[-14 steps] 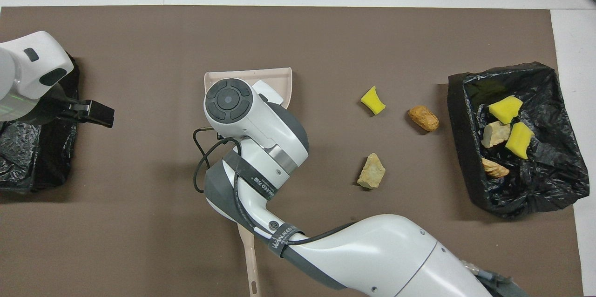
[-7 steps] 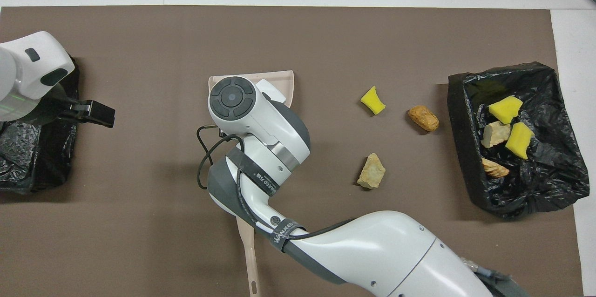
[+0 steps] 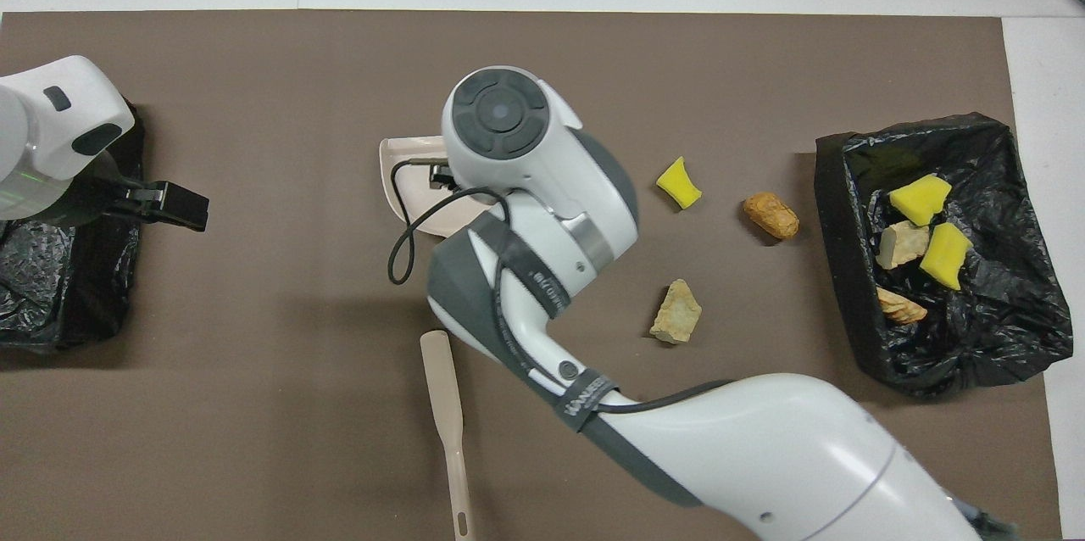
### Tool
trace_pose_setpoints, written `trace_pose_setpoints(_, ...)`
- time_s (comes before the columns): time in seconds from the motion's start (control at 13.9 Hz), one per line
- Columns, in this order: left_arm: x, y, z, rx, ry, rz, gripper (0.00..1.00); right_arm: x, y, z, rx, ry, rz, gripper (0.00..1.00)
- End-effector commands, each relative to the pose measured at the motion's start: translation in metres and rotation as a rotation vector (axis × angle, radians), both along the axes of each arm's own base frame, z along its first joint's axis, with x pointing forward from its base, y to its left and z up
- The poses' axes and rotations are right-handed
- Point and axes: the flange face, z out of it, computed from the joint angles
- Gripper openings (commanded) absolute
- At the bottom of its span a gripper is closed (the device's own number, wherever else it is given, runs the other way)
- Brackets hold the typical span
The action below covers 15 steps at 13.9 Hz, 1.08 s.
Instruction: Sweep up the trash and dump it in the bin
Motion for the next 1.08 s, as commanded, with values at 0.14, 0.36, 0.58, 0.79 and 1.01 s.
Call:
trace_pose_setpoints(0.14,-0.002,0.002,0.024,0.008,0.02,-0.009,1.0,0.0,-0.159,0.089,-0.053,-0.039,-0.039,1.0)
trace_pose_setpoints(0.36,0.002,0.002,0.04,0.004,-0.024,-0.019,1.0,-0.026,-0.233,0.149,-0.115,-0.027,-0.038,1.0)
trace_pose_setpoints(0.58,0.003,0.003,0.042,-0.002,-0.034,-0.056,1.0,-0.06,-0.273,0.199,-0.16,0.0,-0.019,1.0)
trace_pose_setpoints(0.79,0.001,0.003,0.046,-0.003,-0.027,-0.054,1.0,-0.094,-0.289,0.226,-0.164,0.068,0.001,1.0)
trace_pose_setpoints(1.01,0.0,0.004,0.055,-0.002,-0.03,-0.052,1.0,-0.104,-0.325,0.233,-0.132,0.124,0.018,1.0)
